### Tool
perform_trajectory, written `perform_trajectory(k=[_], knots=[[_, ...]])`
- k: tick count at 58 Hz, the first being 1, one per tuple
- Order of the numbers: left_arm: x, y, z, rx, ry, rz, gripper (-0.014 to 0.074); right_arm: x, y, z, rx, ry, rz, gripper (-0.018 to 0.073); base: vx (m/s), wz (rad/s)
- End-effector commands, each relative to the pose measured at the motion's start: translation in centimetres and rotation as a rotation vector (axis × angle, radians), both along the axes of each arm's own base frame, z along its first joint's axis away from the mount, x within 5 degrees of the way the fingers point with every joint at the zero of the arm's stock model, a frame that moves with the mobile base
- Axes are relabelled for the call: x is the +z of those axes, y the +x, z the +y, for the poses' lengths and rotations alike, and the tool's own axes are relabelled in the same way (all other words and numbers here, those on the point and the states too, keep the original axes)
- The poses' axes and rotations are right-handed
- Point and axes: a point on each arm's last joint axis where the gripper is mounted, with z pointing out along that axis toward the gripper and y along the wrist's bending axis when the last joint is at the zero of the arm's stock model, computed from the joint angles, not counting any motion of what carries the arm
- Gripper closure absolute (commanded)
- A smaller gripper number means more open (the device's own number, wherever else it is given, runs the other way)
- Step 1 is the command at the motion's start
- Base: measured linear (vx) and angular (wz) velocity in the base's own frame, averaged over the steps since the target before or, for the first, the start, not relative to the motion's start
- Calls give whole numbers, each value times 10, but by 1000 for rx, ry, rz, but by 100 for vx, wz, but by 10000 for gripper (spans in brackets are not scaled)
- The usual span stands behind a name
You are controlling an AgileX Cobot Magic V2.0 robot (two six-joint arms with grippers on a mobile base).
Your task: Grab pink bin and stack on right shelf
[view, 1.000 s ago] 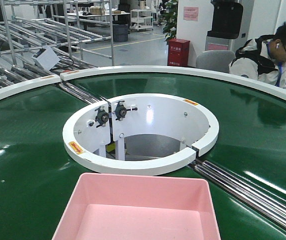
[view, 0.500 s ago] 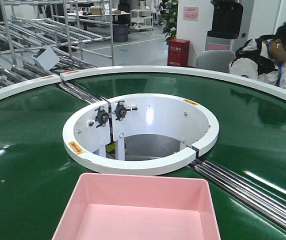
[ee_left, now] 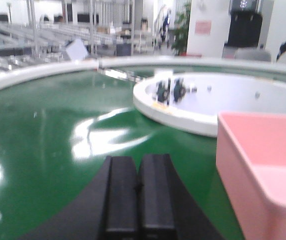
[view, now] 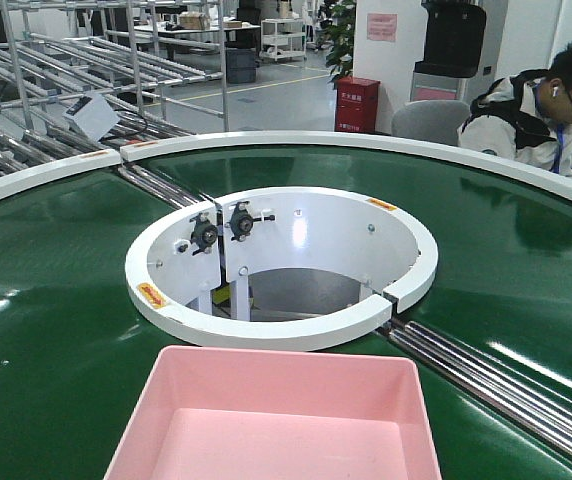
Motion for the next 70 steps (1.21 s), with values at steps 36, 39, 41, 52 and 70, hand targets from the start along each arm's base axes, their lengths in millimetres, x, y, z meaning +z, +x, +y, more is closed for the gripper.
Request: perform_trajectory(k=[36, 39, 41, 52, 70], knots=[[136, 43, -1, 9, 125, -66, 545, 148, 69, -3, -3, -85, 37, 554, 0, 0], [132, 51, -1, 6, 125, -36, 510, 144, 75, -3, -1, -84, 66, 537, 0, 0], [130, 58, -1, 4, 126, -15, 479, 142, 79, -4, 0, -87, 84, 521, 0, 0], [121, 81, -3, -11, 127, 31, 208, 130, 94, -4, 3, -84, 161, 325, 0, 0], [98, 117, -4, -22, 102, 213, 115, 102, 127, -4, -4, 77, 362, 51, 0, 0]])
